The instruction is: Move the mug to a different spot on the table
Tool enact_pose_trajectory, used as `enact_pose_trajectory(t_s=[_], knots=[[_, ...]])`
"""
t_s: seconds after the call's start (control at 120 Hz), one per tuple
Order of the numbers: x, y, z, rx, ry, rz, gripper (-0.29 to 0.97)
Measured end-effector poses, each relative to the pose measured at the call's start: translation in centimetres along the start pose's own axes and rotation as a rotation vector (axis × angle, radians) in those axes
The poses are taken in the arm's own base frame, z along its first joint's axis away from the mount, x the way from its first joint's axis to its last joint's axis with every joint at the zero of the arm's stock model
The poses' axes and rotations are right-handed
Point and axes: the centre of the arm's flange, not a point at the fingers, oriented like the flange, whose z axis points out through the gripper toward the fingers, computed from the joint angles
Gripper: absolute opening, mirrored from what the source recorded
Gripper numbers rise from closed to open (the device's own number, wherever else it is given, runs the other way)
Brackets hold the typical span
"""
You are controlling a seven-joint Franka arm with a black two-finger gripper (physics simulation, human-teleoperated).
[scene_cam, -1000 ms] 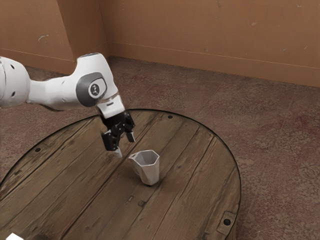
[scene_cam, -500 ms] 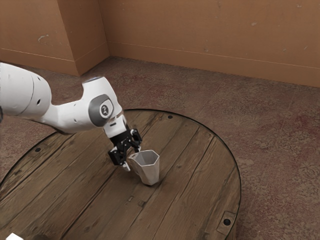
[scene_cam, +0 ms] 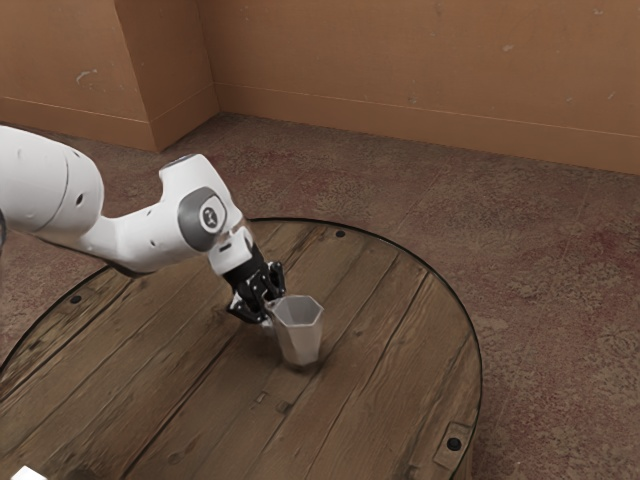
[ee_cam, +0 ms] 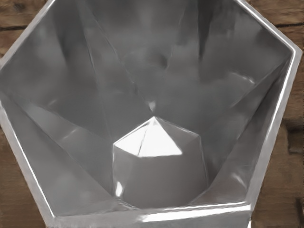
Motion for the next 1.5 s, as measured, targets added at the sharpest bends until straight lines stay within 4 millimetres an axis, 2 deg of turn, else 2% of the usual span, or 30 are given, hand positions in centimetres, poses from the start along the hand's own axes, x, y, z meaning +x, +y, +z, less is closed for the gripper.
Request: enact_pose_trajectory(t_s=[0.092, 0.15, 0.317, 0.458, 0.592, 0.7, 0.808, 0.992, 1.233, 1.333, 1.5], knots=[[0.1, 0.1, -1.8, 0.025, 0.065, -0.016, 0.09], [-0.7, 0.5, -2.9, 0.036, 0.095, -0.026, 0.08], [-4.8, 2.5, -4.8, 0.039, 0.138, -0.061, 0.03], [-7.6, 3.4, -5.9, 0.045, 0.158, -0.061, -0.05], [-10.2, 4.1, -6.7, 0.051, 0.165, -0.059, -0.06], [-13.0, 5.1, -7.0, 0.053, 0.164, -0.080, -0.05], [-14.3, 5.6, -6.3, 0.042, 0.168, -0.074, -0.06], [-15.8, 6.8, -3.8, -0.012, 0.170, -0.058, -0.06], [-16.7, 7.2, -1.7, -0.045, 0.171, -0.034, -0.02], [-17.0, 7.3, -1.5, -0.048, 0.167, -0.025, 0.07], [-17.0, 7.3, -1.5, -0.052, 0.163, -0.012, 0.38]])
